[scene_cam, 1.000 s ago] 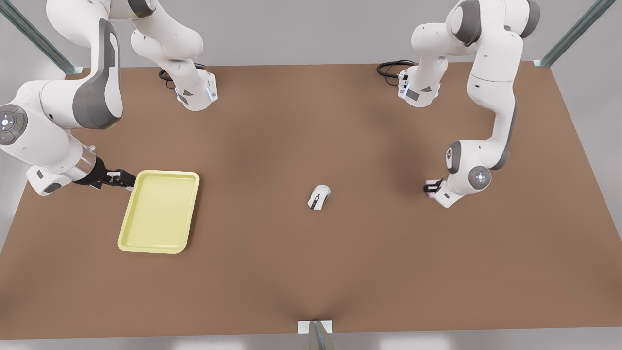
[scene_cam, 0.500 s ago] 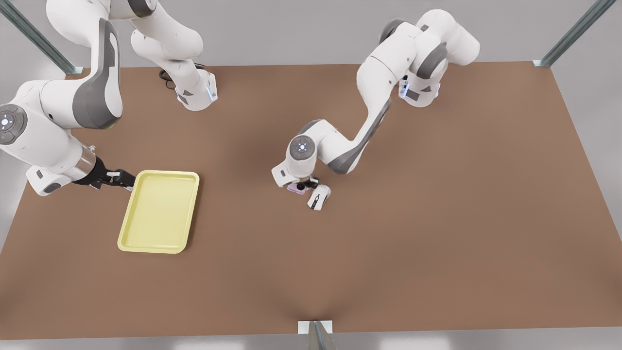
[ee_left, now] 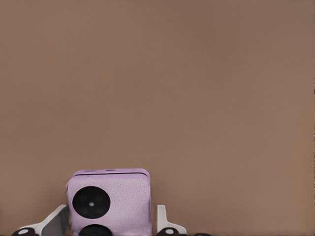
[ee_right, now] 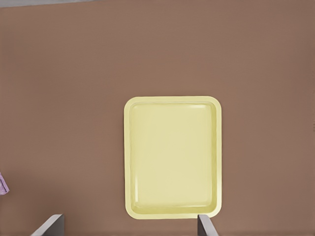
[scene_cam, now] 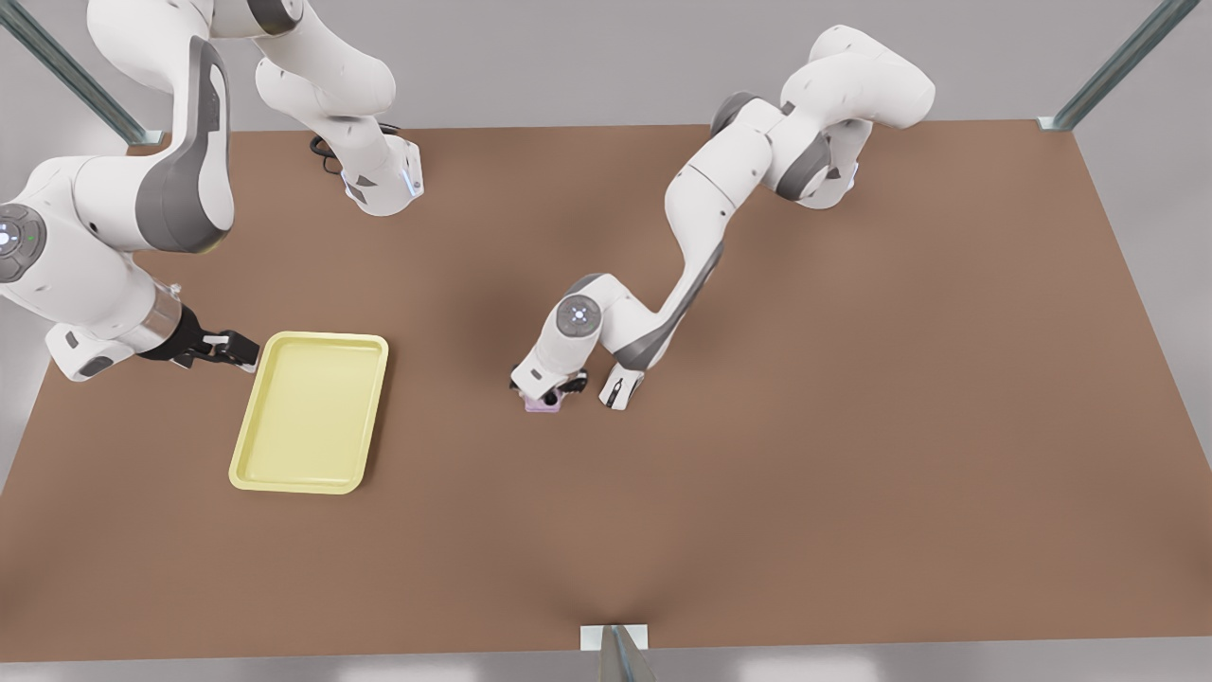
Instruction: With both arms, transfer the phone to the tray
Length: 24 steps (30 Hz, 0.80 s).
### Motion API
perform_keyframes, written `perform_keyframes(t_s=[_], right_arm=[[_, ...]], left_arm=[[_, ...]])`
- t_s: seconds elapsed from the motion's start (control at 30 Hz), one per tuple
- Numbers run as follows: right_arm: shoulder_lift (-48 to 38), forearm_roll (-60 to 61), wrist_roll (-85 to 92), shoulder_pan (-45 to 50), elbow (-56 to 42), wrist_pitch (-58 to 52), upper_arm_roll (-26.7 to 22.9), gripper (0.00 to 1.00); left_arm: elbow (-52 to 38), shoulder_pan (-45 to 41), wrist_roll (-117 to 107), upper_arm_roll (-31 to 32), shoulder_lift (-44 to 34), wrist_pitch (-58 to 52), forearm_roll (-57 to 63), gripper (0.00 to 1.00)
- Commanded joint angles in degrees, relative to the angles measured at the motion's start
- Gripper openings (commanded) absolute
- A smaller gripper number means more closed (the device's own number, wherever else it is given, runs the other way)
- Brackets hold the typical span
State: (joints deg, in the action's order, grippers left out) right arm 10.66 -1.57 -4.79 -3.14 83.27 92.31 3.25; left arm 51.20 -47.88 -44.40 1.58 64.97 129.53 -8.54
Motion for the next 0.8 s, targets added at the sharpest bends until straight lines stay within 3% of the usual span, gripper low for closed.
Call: perform_keyframes(t_s=[0.0, 0.07, 0.1, 0.13, 0.17, 0.23, 0.27, 0.3, 0.33, 0.37, 0.43, 0.53, 0.77], right_arm=[[-0.02, -0.01, 0.04, 0.07, -0.04, -0.11, 0.01, 1.0], [-0.02, -0.01, 0.04, 0.07, -0.04, -0.11, 0.01, 1.0], [-0.11, -0.01, 0.04, 0.07, -0.04, -0.11, 0.01, 1.0], [-0.02, -0.1, -0.13, 0.51, 0.05, 0.24, 0.09, 1.0], [-0.11, 0.25, -0.66, 0.77, -0.04, 0.41, 0.71, 1.0], [4.79, -0.01, -0.4, 5.77, -2.58, 1.03, 3.52, 1.0], [8.05, -1.14, -0.75, 8.85, -4.43, 1.56, 3.61, 1.0], [9.99, -1.85, -0.84, 11.14, -6.8, 2.08, 3.61, 1.0], [11.05, -1.94, -0.14, 11.32, -6.81, 5.85, 3.61, 1.0], [12.19, -2.38, -0.05, 11.93, -6.63, 6.57, 3.61, 1.0], [14.04, -2.64, -5.9, 15.88, -1.8, 14.47, 3.52, 1.0], [20.1, -2.47, -22.71, 21.24, -2.06, 19.04, 3.52, 1.0], [26.17, 2.28, -48.65, 28.72, -2.32, 25.64, 3.52, 1.0]], left_arm=[[0.13, -0.2, 0.36, 0.0, -0.2, 2.65, 0.19, 1.0], [0.48, -0.28, 0.1, 0.0, -0.89, 1.78, 0.37, 1.0], [2.5, 2.26, 2.2, -0.61, -8.44, -12.25, 0.63, 1.0], [2.59, 7.88, 15.11, -0.79, -18.29, -38.09, 1.07, 1.0], [2.59, 15.0, 24.25, -1.67, -26.2, -52.79, 5.11, 1.0], [2.51, 26.33, 39.64, -1.67, -33.15, -63.43, 11.35, 1.0], [2.51, 28.28, 42.98, -1.67, -33.77, -64.93, 14.43, 1.0], [14.07, 34.69, 48.62, -0.53, -41.66, -60.21, 14.96, 1.0], [32.94, 35.49, 47.04, 0.18, -51.84, -43.99, 14.52, 1.0], [37.49, 36.54, 45.19, 0.09, -53.99, -40.5, 12.07, 1.0], [34.41, 36.54, 45.63, 0.09, -52.05, -47.61, 9.52, 1.0], [26.68, 36.28, 45.36, 0.62, -52.05, -53.25, 5.91, 1.0], [26.68, 36.28, 46.16, 0.62, -51.26, -53.16, 6.08, 1.0]])
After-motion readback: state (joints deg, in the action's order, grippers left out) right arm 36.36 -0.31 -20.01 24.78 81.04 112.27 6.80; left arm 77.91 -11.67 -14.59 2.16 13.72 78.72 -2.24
